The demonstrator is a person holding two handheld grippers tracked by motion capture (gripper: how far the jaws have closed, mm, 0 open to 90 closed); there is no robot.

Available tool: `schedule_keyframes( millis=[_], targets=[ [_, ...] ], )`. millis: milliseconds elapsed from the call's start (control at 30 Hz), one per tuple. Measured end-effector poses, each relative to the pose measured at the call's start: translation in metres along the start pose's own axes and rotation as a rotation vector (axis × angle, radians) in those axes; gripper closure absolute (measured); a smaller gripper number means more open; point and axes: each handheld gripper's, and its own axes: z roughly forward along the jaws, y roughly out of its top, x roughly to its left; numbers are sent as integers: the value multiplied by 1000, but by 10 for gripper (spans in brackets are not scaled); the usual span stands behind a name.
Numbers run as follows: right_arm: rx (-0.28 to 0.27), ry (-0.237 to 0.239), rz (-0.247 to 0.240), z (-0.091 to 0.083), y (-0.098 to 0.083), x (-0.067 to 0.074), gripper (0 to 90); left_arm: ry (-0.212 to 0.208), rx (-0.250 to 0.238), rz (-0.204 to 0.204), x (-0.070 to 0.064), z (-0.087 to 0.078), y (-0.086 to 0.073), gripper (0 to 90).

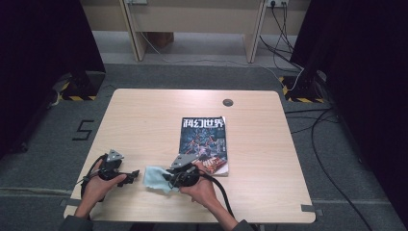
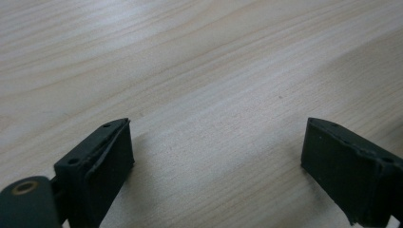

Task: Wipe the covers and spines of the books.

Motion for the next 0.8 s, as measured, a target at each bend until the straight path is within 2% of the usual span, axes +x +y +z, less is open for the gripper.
schedule_keyframes(
  millis=[133, 233, 300, 400, 500, 567, 633, 733, 800],
  targets=[
    [-29, -69, -20, -22, 6, -14, 794, 1, -1, -1, 0, 0, 0, 92],
    [-42, -126, 1, -36, 9, -27, 794, -2, 2, 2, 0, 0, 0, 92],
    [-54, -170, 10, -43, 10, -41, 794, -5, 6, 7, 0, -1, 0, 92],
    [-44, -227, 37, -48, 8, -61, 796, -7, 18, 7, -2, -1, 1, 101],
    [-14, -285, 39, -49, 5, -78, 798, -28, 17, 19, -5, -1, 4, 158],
    [8, -318, 54, -50, 3, -89, 798, -27, 11, 29, -8, 0, 6, 157],
    [36, -348, 63, -50, -1, -100, 798, -43, -6, 32, -13, 0, 8, 158],
    [106, -387, 63, -48, -12, -113, 796, -53, -29, 45, -22, 1, 12, 160],
    [155, -406, 58, -46, -21, -121, 794, -53, -41, 39, -28, 2, 16, 162]
  ],
)
